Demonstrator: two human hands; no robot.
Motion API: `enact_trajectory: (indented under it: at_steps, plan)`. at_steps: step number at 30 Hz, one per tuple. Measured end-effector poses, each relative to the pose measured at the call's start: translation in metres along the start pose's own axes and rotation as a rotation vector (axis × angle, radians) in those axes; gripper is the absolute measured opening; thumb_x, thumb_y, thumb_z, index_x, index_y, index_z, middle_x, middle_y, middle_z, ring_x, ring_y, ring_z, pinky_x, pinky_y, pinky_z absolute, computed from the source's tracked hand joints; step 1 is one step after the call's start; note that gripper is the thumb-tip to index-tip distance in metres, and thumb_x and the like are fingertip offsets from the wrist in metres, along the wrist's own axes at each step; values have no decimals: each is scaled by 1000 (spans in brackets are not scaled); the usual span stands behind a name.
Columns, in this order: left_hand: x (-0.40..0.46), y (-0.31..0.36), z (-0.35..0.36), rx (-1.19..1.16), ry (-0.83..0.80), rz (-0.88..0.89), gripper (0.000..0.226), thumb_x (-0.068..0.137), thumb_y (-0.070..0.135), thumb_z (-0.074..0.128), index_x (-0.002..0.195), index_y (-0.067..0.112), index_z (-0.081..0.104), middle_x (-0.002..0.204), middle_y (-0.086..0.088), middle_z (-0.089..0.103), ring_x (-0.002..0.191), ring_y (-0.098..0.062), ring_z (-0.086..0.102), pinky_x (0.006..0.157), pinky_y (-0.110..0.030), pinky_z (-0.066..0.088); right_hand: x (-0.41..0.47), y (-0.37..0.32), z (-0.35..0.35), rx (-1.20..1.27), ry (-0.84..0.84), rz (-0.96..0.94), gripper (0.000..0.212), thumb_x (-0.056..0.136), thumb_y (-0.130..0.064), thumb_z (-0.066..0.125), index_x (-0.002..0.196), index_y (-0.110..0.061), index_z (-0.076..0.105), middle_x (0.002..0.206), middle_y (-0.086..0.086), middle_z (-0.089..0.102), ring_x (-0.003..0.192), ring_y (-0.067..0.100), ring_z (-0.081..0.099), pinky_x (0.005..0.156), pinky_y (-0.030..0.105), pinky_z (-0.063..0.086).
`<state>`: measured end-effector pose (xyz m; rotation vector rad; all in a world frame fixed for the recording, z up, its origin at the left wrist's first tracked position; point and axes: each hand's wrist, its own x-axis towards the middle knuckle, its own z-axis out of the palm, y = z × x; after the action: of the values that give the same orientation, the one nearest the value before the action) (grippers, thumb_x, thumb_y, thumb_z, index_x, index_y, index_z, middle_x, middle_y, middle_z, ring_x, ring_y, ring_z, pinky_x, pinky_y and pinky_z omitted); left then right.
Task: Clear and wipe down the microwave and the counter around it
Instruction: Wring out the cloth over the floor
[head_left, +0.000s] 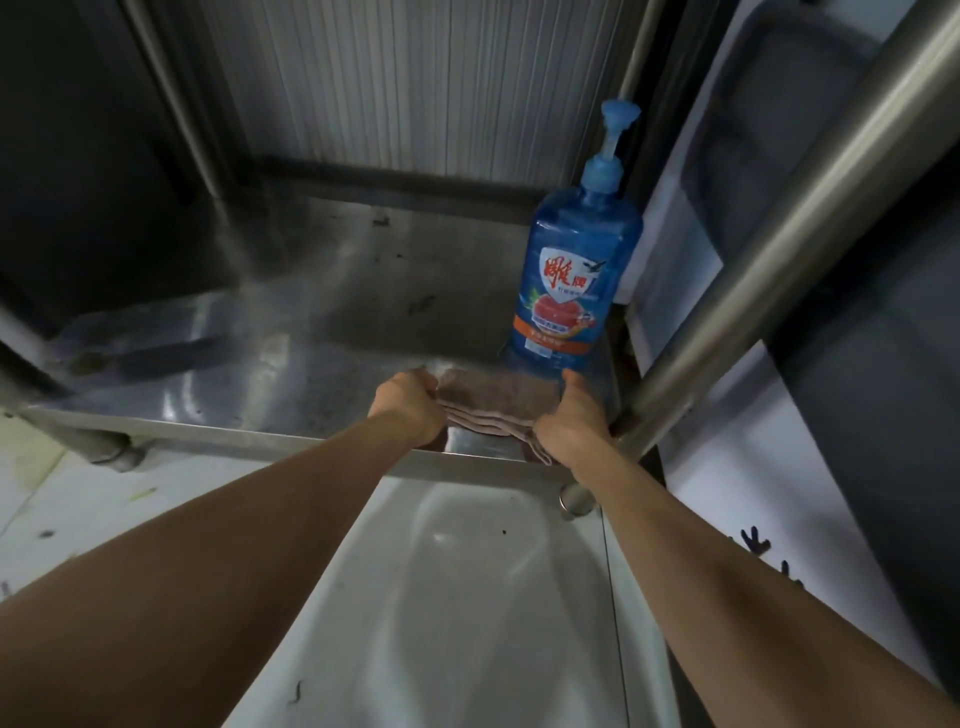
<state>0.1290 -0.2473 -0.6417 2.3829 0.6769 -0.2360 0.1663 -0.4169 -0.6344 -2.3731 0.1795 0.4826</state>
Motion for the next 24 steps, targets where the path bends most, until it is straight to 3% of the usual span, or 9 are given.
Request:
enact_trajectory:
  at_steps: [4, 8, 14, 24]
  plan:
    - [-34, 7, -27, 105, -76, 24, 51, 85, 18, 60, 134, 20, 45, 129, -9, 56, 117, -29, 54, 94, -30, 44, -36, -7, -13, -96, -87, -119, 80, 79, -8, 67, 146, -18, 24, 148, 7, 35, 138, 28, 29, 112, 45, 32]
    - [-90, 29, -69, 194, -126, 95, 55, 86, 10, 55, 137, 18, 37, 131, -14, 49, 119, -33, 49, 99, -42, 45, -88, -30, -42, -195, -221, -115, 89, 79, -2, 63, 150, -16, 11, 152, 7, 30, 139, 27, 29, 111, 40, 33]
    - [-171, 75, -156, 283, -195, 148, 64, 84, 9, 63, 139, 20, 34, 132, -9, 45, 117, -29, 48, 92, -38, 49, -170, -86, -113, -382, -333, -67, 86, 86, -9, 57, 151, -19, 0, 152, 13, 19, 138, 30, 28, 110, 41, 35]
    - [-287, 150, -308, 360, -303, 185, 63, 86, 13, 61, 140, 17, 31, 136, -9, 45, 123, -27, 45, 98, -36, 45, -298, -190, -240, -464, -340, -115, 78, 85, -14, 59, 149, -14, 14, 147, 11, 31, 136, 31, 26, 107, 38, 35]
